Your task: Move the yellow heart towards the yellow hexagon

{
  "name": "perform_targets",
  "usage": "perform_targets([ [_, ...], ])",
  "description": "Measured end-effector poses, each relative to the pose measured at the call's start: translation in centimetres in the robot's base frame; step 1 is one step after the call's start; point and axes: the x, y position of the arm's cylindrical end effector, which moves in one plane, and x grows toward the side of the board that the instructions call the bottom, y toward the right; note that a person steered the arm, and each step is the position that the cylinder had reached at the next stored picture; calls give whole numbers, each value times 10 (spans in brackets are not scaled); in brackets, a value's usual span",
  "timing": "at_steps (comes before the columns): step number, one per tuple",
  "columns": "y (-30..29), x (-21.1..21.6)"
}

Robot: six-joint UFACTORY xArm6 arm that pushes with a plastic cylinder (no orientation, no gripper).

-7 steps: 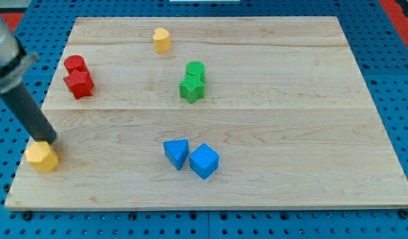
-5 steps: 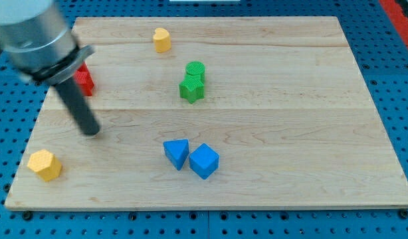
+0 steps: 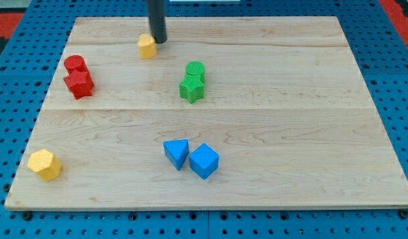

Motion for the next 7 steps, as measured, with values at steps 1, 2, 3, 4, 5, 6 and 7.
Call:
perform_targets([
  [1, -26, 6],
  [2, -37, 8],
  [3, -42, 41],
  [4, -37, 85],
  [5, -36, 131],
  [6, -36, 160],
  [7, -26, 110],
])
